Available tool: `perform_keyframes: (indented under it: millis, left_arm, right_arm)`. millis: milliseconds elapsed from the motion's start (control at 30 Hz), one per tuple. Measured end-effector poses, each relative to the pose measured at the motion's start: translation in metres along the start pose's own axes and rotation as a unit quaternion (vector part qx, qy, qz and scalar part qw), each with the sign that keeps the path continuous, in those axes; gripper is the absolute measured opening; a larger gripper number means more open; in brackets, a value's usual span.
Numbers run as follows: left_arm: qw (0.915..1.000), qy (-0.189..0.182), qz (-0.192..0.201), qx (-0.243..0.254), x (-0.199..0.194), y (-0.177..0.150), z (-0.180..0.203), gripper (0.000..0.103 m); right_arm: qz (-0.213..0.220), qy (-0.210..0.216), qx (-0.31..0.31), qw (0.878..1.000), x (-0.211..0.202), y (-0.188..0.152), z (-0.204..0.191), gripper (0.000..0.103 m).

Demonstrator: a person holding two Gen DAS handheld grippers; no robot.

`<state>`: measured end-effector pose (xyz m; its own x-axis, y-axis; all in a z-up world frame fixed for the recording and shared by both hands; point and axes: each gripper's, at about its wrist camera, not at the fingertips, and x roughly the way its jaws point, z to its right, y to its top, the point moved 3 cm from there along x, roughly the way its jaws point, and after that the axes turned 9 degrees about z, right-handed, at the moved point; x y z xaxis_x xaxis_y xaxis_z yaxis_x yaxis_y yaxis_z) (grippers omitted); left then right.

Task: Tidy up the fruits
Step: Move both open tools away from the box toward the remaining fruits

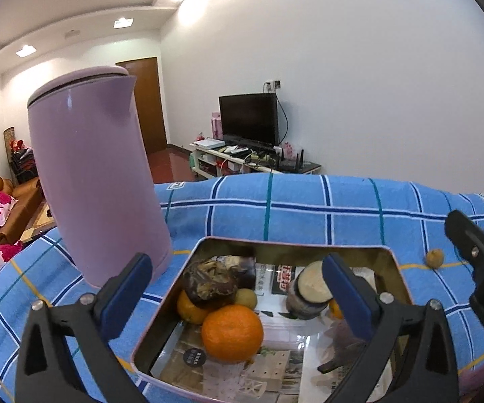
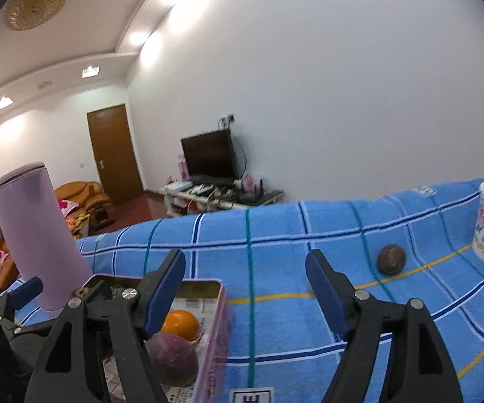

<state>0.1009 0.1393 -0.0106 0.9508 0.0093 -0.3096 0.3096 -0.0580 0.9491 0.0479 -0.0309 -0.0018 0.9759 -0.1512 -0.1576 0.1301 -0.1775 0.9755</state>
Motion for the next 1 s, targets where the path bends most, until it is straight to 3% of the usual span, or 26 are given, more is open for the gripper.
perform_keyframes:
  millis: [200, 333, 467, 1000]
  left_arm:
    - [0.9994, 0.018, 0.016, -0.026, -0.008, -0.001, -0.001, 0.103]
    - [0.9982, 0.021, 0.054, -0.011, -0.019, -0.002, 0.004, 0.103]
    - [0.9976, 0.012, 0.069, 0.004, -0.027, 0.000, 0.011, 0.103]
    - [0.9982, -0.007, 0.056, -0.021, -0.042, -0.007, 0.013, 0.103]
  right_arm:
    - [0.031, -0.034, -0.029, 0.999, -0.009, 0.003, 0.001, 0.076]
    - [0.039, -0.046, -0.023, 0.998, -0.015, 0.005, 0.007, 0.076]
    - [0.034, -0.041, -0.028, 0.998, -0.018, 0.005, 0.010, 0.076]
    - [0.004, -0.041, -0.033, 0.999, -0.048, 0.004, 0.042, 0.076]
